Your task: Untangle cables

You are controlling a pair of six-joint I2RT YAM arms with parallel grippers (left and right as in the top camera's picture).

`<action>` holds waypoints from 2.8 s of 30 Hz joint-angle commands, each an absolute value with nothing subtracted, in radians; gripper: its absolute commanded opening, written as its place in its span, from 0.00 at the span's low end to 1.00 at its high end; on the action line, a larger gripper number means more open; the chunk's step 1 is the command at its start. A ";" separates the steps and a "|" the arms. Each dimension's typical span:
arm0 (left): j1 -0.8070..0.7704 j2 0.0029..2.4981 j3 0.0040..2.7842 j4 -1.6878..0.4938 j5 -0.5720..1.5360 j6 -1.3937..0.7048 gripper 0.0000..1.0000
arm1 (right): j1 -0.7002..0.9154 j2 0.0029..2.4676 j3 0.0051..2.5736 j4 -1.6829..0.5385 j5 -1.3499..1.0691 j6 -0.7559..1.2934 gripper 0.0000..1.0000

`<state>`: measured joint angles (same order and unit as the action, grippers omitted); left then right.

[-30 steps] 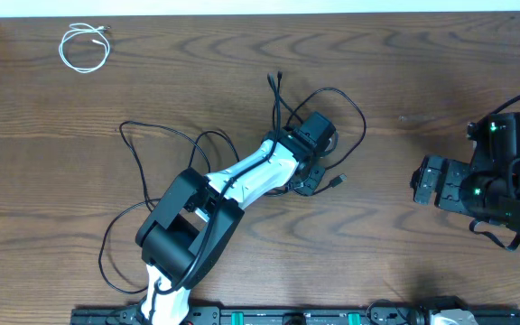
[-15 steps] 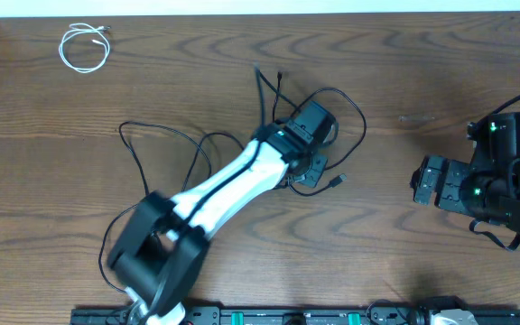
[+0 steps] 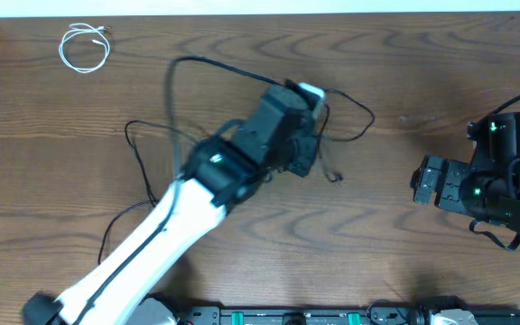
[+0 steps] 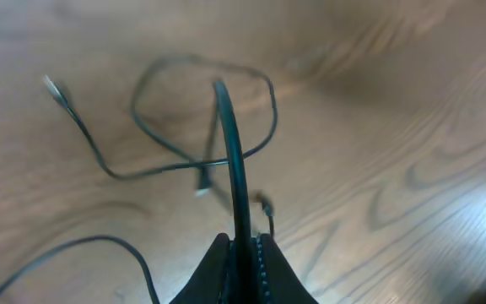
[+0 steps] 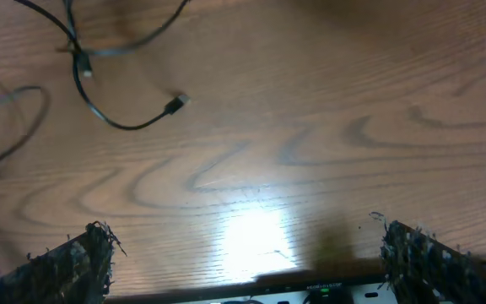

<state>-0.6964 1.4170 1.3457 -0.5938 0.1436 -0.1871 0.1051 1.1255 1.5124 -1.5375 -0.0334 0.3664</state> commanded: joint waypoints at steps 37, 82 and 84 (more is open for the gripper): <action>-0.203 1.342 1.407 -0.646 0.039 -0.411 0.08 | 0.099 1.126 1.514 -1.539 -0.029 0.373 0.99; 0.084 1.792 1.301 -0.729 0.312 -0.582 0.98 | 0.099 1.126 1.514 -1.539 -0.029 0.373 0.99; 0.084 1.809 1.301 -0.715 0.282 -0.582 0.98 | 0.099 1.126 1.514 -1.539 -0.029 0.373 0.99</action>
<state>0.0845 1.7840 1.2999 -0.7273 0.3225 -0.5945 0.1051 1.1255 1.5105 -1.5372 -0.0334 0.3664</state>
